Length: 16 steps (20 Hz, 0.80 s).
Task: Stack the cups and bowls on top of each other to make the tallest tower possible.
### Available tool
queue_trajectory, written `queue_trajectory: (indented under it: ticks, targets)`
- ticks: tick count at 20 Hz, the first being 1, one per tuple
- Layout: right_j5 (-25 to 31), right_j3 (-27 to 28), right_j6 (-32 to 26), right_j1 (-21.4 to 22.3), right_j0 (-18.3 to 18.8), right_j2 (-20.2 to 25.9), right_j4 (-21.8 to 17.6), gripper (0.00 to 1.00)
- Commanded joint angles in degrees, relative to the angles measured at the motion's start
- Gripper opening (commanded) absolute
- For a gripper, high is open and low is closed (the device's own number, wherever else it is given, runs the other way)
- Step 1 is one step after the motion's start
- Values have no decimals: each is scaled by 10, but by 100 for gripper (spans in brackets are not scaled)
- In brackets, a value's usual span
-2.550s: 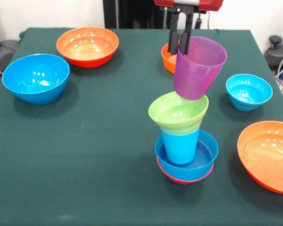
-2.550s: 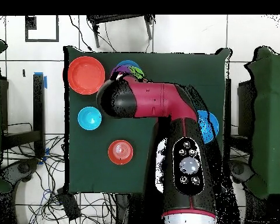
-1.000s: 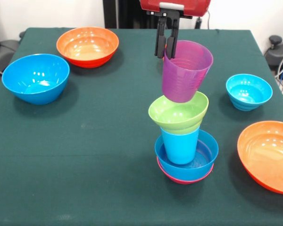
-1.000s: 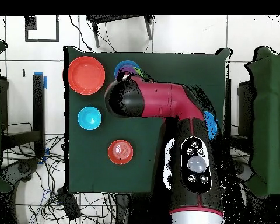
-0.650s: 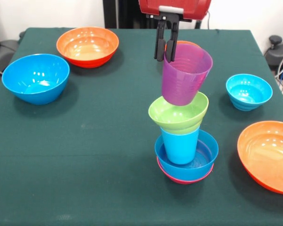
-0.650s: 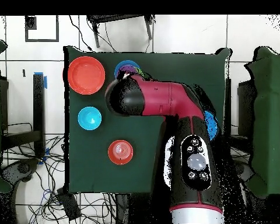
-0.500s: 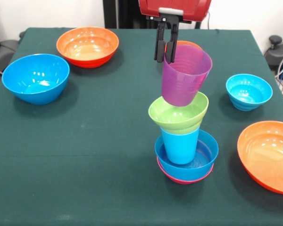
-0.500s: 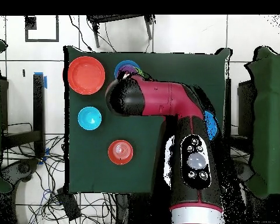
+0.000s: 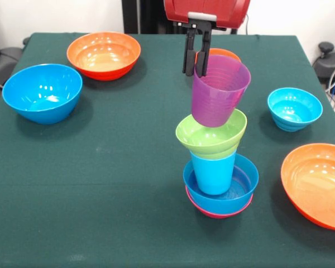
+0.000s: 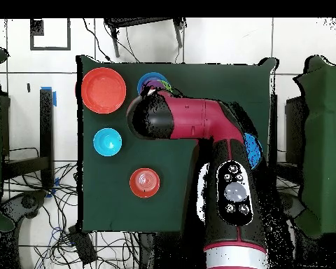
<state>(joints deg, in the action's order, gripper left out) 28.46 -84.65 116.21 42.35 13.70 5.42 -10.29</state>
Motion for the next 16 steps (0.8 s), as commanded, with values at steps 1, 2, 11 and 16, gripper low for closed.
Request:
queue_trajectory:
  ticks: [1,2,11,16]
  targets:
    - [69,18,-107,-21,4,59,-55,0]
    - [68,18,-107,-21,4,59,-55,0]
    - [58,20,-108,-29,8,62,-57,0]
    - [57,17,-107,-27,7,62,-57,0]
